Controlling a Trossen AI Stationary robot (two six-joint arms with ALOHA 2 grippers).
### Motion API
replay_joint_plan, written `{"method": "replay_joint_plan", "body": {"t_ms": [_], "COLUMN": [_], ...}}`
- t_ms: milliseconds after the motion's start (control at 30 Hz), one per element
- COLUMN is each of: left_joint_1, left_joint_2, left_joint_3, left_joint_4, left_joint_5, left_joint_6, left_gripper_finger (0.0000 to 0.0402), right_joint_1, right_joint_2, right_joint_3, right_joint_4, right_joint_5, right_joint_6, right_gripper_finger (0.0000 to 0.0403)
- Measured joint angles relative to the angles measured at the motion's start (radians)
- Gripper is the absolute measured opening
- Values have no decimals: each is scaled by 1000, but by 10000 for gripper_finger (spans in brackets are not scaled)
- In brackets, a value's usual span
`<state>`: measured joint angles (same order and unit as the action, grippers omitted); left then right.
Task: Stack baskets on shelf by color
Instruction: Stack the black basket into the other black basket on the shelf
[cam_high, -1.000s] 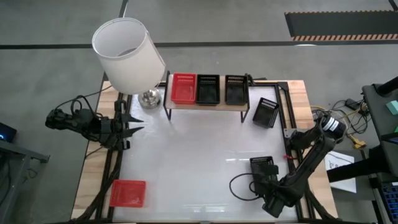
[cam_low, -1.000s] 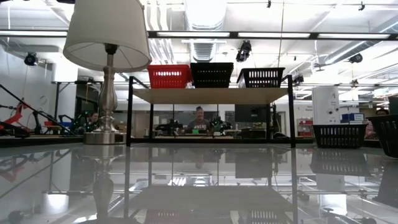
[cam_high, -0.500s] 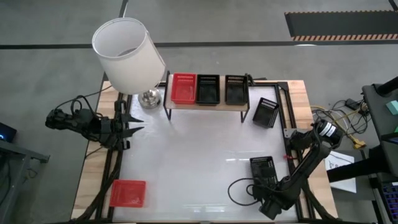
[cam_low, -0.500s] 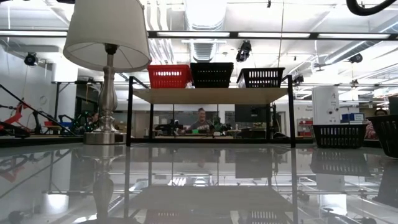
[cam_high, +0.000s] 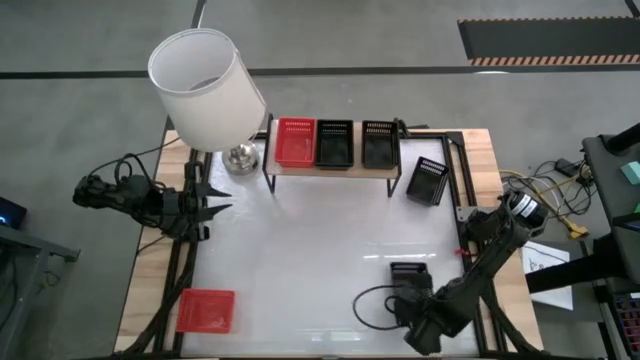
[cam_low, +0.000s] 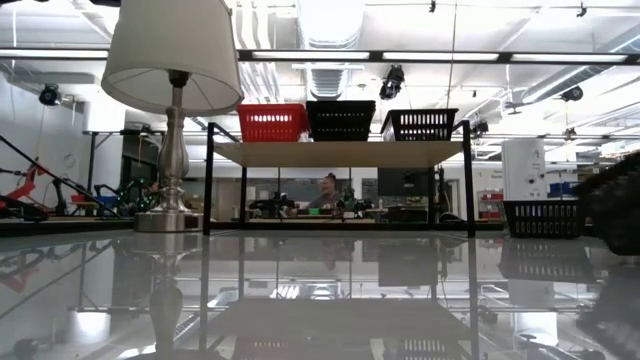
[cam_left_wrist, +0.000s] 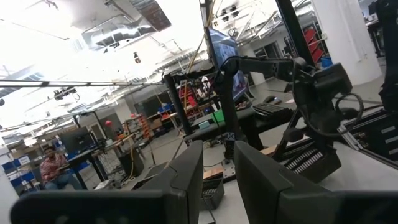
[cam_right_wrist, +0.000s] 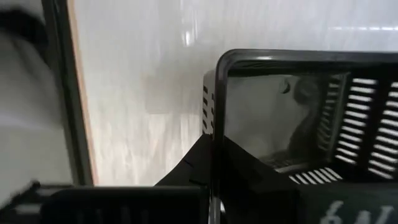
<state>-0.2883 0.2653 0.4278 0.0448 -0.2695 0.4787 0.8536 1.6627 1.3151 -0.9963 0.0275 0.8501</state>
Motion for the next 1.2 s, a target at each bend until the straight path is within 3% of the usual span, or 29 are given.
{"method": "replay_joint_plan", "body": {"t_ms": [200,400,600,900,1200], "left_joint_1": [0,0,0,0,0], "left_joint_2": [0,0,0,0,0], "left_joint_3": [-2,-3,-3,-3,-3], "left_joint_4": [0,0,0,0,0], "left_joint_5": [0,0,0,0,0], "left_joint_6": [0,0,0,0,3], "left_gripper_finger": [75,75,75,75,75], "right_joint_1": [-105,-182,-262,-450,-650], "right_joint_2": [0,1,2,2,-4], "right_joint_3": [106,236,387,586,750], "right_joint_4": [-11,-35,-201,-571,-575], "right_joint_5": [138,272,415,475,472], "right_joint_6": [-74,-282,-363,-424,-689], "right_gripper_finger": [11,11,11,9,9]}}
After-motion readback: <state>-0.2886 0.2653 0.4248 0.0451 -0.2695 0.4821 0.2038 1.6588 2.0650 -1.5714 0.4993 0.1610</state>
